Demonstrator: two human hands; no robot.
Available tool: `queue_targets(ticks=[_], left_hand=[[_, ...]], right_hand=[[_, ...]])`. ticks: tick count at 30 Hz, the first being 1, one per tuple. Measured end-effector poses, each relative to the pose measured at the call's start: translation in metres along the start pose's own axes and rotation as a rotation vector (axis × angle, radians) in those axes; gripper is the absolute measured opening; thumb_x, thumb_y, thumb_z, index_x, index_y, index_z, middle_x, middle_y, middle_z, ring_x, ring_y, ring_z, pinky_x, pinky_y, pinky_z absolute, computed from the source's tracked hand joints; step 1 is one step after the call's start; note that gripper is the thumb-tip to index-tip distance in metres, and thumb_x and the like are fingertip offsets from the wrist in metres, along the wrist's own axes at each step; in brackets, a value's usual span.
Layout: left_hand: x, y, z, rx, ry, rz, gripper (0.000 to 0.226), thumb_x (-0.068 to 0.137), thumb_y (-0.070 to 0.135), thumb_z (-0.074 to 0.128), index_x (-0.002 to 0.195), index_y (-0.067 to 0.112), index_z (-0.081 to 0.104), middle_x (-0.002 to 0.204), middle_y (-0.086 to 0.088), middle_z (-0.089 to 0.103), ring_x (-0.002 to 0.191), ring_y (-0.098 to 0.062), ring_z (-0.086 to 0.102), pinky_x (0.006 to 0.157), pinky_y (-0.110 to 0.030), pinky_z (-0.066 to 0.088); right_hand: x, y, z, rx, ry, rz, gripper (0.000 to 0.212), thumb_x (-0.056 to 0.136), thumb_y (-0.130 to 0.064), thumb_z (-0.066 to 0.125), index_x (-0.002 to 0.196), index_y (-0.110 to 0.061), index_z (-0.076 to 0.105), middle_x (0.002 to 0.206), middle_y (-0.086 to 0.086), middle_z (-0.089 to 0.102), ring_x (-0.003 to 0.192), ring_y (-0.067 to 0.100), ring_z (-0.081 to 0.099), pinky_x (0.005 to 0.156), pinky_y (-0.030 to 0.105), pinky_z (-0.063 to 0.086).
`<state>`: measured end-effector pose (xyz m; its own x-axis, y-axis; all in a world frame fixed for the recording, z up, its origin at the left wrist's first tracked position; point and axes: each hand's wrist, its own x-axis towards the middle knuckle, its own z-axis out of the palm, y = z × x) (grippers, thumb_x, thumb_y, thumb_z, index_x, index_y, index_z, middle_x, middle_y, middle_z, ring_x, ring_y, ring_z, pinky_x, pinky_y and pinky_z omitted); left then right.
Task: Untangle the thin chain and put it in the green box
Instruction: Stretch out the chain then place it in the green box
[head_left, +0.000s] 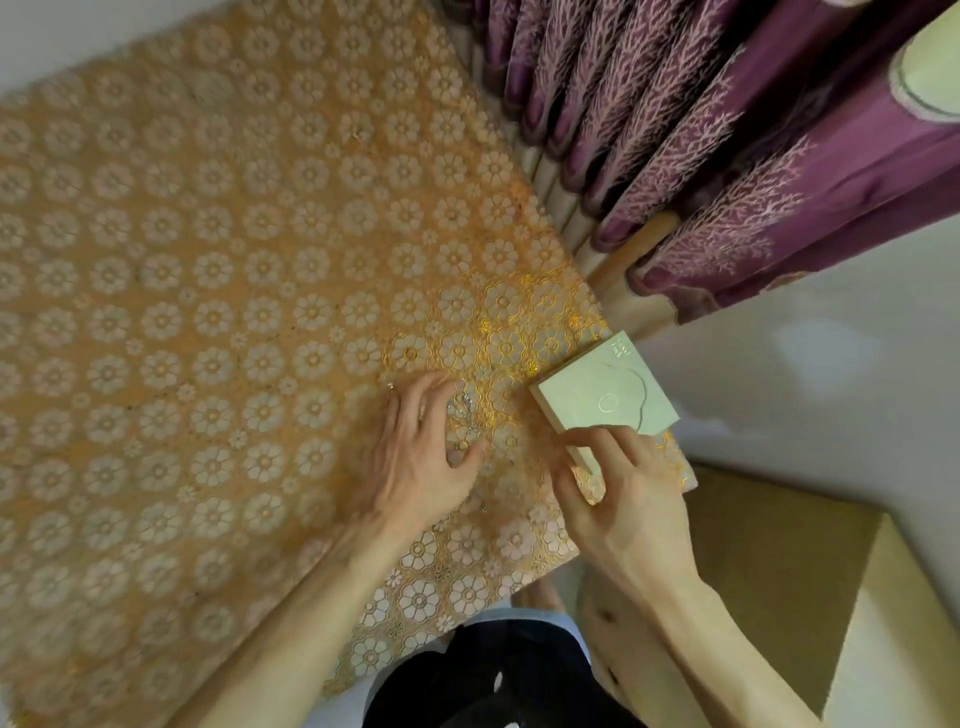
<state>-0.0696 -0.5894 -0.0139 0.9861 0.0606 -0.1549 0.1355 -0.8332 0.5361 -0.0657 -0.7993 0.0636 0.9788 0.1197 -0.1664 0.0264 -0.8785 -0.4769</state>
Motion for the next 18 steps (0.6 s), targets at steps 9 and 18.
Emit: queue_targets(ticks=[9, 18], left_hand=[[-0.001, 0.070, 0.068, -0.110, -0.080, -0.013, 0.130, 0.068, 0.099, 0.032, 0.159, 0.011, 0.001, 0.164, -0.010, 0.026, 0.149, -0.025, 0.031, 0.118, -0.043, 0.032], [0.003, 0.070, 0.075, -0.060, -0.041, -0.036, 0.120, 0.069, 0.083, 0.053, 0.154, 0.002, 0.027, 0.155, -0.012, 0.043, 0.138, -0.025, 0.046, 0.114, -0.036, 0.026]], right_hand=[[0.050, 0.044, -0.016, -0.064, -0.340, 0.107, 0.038, 0.079, -0.053, 0.076, 0.106, -0.029, 0.066, 0.105, -0.012, 0.060, 0.100, 0.013, 0.057, 0.082, 0.035, 0.052], [0.056, 0.036, 0.001, -0.085, -0.264, 0.082, 0.016, 0.074, -0.043, 0.071, 0.075, -0.033, 0.058, 0.082, -0.013, 0.056, 0.082, 0.012, 0.054, 0.071, 0.035, 0.050]])
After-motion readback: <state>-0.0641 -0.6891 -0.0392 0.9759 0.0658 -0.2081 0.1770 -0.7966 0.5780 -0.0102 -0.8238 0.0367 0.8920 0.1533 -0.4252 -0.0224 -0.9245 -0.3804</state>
